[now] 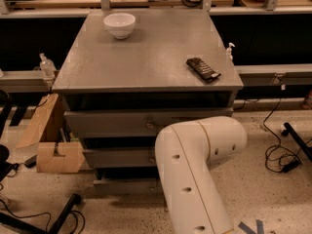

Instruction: Open bottom drawer

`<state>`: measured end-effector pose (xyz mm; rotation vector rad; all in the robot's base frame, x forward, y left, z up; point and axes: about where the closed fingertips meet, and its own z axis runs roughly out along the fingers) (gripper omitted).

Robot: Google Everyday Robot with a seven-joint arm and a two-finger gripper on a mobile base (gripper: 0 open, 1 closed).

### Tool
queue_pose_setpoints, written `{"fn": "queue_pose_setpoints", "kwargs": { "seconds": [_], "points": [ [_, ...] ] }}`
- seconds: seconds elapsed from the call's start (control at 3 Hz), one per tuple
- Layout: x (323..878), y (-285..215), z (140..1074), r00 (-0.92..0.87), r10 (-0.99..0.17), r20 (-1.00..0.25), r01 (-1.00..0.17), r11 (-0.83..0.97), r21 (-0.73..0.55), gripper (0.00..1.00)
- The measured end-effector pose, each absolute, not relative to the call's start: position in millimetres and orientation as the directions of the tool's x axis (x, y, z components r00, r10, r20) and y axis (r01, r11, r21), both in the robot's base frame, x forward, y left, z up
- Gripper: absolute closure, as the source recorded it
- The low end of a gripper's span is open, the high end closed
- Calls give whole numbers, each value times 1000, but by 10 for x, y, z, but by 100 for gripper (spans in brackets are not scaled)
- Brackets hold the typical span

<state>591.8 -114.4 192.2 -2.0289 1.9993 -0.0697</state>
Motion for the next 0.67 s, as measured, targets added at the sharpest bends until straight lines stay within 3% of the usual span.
{"fn": "queue_pose_setpoints", "kwargs": {
  "seconds": [0.33,0.67],
  "points": [
    [5909,-1140,1912,35,-985,-168,-972,6,-237,84],
    [5904,-1138,1907,35,-985,-168,-972,6,-236,100]
  ]
}}
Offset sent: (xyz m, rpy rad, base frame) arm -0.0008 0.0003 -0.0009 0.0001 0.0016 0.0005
